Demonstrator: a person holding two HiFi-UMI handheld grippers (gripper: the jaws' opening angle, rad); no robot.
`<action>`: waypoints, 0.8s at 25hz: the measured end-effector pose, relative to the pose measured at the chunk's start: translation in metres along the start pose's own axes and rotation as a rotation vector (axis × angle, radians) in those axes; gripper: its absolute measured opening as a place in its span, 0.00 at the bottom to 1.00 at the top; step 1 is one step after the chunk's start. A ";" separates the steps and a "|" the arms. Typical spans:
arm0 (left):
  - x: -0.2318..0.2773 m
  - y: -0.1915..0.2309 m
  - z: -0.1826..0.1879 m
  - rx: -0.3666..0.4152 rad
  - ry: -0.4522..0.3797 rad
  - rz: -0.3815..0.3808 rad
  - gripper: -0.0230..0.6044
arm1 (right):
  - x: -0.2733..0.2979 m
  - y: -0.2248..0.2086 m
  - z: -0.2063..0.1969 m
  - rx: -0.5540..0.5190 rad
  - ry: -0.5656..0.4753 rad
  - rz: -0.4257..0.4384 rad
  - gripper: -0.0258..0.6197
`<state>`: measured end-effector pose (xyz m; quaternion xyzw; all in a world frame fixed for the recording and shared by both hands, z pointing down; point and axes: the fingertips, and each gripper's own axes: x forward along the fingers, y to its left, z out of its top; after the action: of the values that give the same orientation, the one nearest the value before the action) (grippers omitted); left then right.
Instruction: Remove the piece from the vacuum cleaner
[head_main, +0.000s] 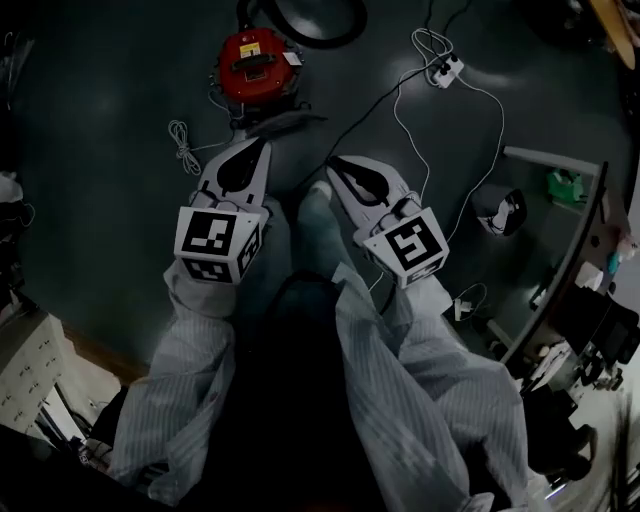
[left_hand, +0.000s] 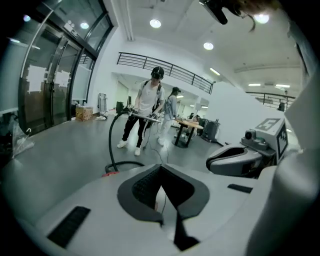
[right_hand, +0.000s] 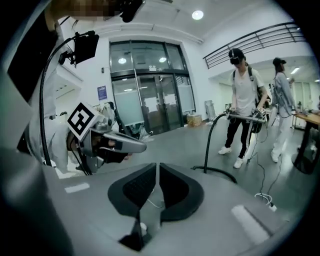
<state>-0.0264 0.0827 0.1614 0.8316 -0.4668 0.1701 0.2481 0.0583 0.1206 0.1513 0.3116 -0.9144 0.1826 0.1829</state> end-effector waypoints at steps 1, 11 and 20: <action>0.011 0.011 -0.010 0.010 0.029 0.022 0.04 | 0.012 -0.009 -0.013 -0.011 0.039 0.030 0.04; 0.159 0.105 -0.156 0.131 0.296 -0.042 0.04 | 0.181 -0.104 -0.154 -0.008 0.206 0.098 0.08; 0.267 0.181 -0.253 0.160 0.373 -0.059 0.15 | 0.276 -0.164 -0.288 -0.059 0.337 0.123 0.18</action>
<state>-0.0595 -0.0372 0.5519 0.8160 -0.3732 0.3507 0.2682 0.0222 -0.0099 0.5607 0.2146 -0.8931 0.2162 0.3310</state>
